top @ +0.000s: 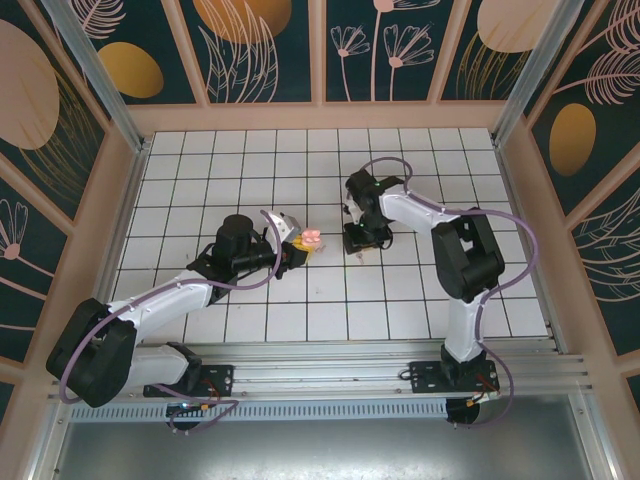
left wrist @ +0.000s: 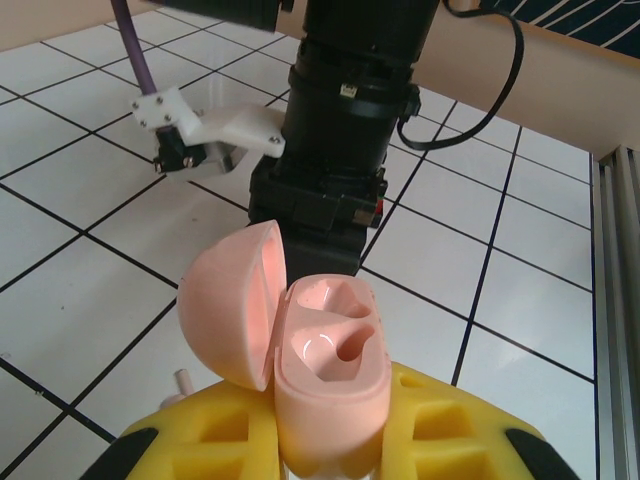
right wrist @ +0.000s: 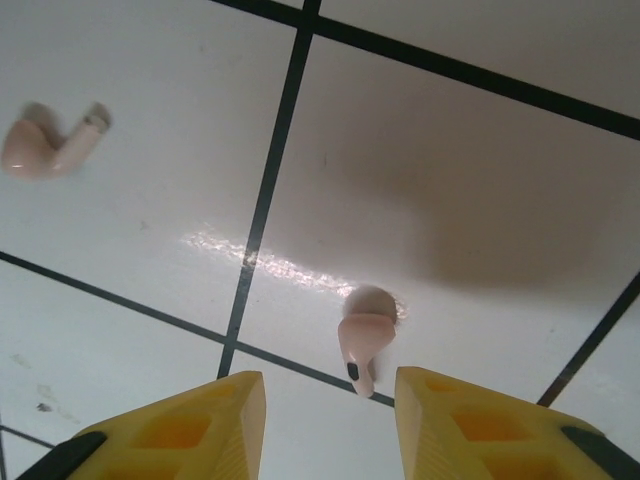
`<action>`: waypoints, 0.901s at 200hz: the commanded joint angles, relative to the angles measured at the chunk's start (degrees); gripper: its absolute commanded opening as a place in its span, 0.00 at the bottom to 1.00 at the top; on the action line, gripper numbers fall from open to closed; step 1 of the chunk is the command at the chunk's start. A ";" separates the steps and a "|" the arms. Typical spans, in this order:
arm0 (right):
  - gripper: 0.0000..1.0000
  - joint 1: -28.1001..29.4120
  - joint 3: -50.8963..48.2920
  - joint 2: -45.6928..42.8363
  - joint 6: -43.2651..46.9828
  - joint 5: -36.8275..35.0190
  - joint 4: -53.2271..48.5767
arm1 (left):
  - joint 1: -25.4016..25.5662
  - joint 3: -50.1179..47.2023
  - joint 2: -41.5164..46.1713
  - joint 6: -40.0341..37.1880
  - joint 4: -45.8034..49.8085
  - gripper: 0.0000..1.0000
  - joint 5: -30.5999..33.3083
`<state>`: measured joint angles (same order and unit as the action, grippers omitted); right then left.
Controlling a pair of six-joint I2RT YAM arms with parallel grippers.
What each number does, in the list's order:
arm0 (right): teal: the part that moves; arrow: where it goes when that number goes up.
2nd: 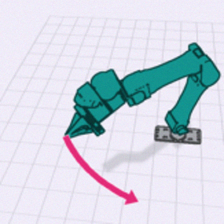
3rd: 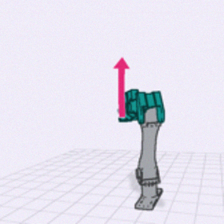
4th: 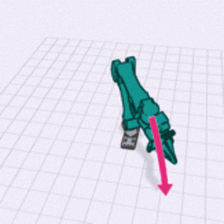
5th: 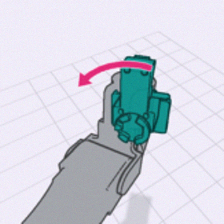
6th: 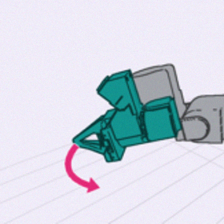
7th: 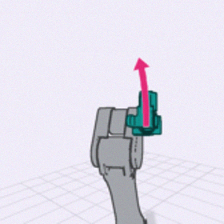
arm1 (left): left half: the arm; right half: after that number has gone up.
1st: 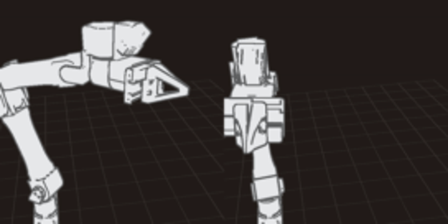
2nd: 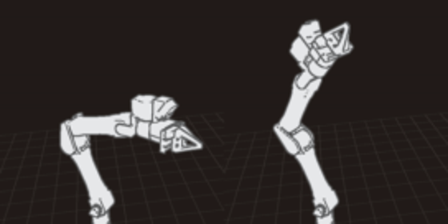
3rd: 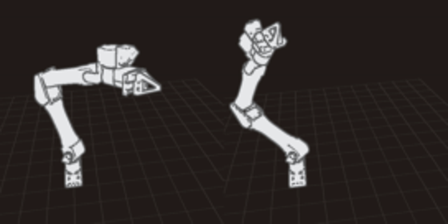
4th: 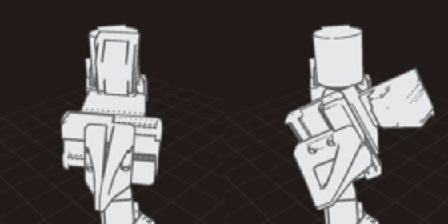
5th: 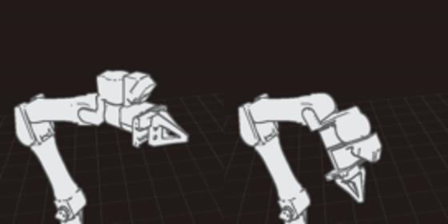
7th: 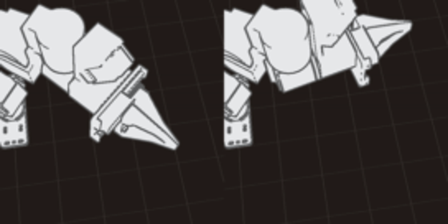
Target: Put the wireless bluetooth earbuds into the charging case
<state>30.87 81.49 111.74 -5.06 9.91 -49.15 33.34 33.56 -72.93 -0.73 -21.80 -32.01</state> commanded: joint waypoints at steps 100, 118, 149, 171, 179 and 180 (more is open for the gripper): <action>0.37 1.91 2.54 5.37 -0.21 -5.36 -1.83 | 0.27 1.11 1.21 0.31 1.10 0.14 0.72; 0.36 2.06 2.07 5.66 -0.21 -6.36 -2.00 | 0.28 1.07 1.21 0.24 1.14 0.14 0.70; 0.33 2.19 0.95 5.60 -0.45 -6.90 -1.83 | 0.29 0.99 1.03 0.53 0.94 0.14 0.68; 0.29 2.27 0.30 5.26 -0.82 -6.91 -1.49 | 0.32 0.98 1.08 0.55 0.90 0.13 0.63; 0.29 2.26 0.16 5.04 -0.92 -6.75 -1.24 | 0.28 0.91 1.10 0.51 0.95 0.13 0.78; 0.29 2.26 0.16 5.01 -0.92 -6.71 -1.23 | 0.30 0.90 1.06 0.53 0.96 0.13 0.80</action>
<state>32.47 82.67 116.60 -5.06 4.32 -49.89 33.34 33.56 -72.90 -0.73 -21.12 -31.38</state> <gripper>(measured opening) 0.296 0.186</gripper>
